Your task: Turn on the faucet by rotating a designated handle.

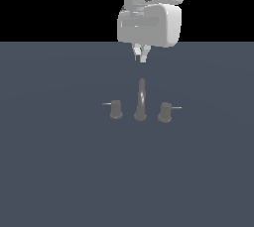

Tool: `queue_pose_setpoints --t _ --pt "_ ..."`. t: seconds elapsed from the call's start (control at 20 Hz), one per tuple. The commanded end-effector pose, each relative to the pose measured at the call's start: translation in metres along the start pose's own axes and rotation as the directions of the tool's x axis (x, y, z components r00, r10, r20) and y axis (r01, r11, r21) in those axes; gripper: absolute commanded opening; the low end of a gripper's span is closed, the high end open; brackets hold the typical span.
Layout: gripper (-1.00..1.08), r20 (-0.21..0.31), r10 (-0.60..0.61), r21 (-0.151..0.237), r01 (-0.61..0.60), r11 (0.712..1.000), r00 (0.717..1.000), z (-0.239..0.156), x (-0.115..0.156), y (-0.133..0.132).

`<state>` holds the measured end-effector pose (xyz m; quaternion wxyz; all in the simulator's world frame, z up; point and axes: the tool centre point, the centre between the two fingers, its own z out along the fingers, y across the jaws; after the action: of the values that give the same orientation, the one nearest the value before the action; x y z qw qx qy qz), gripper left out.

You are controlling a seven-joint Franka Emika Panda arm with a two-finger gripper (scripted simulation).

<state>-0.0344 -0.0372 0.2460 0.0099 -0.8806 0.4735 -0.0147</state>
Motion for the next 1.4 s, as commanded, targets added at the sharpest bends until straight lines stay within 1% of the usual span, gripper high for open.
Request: queue_pose_setpoints --t 0.0,0.2,0.4,0.55,0.9,1.15,1.35 --pt "-1.00 0.000 0.066 -0.003 -0.066 0.998 0.998 0.018 0.015 -0.004" --pt "-1.00 -0.001 0.171 -0.009 -0.171 0.985 0.985 0.047 0.040 -0.007" --pt "-1.00 -0.003 0.278 -0.016 -0.278 0.960 0.960 0.077 0.066 -0.008" --pt "-1.00 -0.005 0.360 -0.020 -0.360 0.933 0.933 0.100 0.087 -0.006" --pt "-1.00 -0.008 0.520 -0.029 -0.520 0.854 0.854 0.147 0.129 0.003" --pt "-1.00 -0.009 0.593 -0.032 -0.593 0.805 0.805 0.169 0.149 0.010" --pt "-1.00 -0.009 0.627 -0.034 -0.627 0.778 0.779 0.180 0.159 0.014"
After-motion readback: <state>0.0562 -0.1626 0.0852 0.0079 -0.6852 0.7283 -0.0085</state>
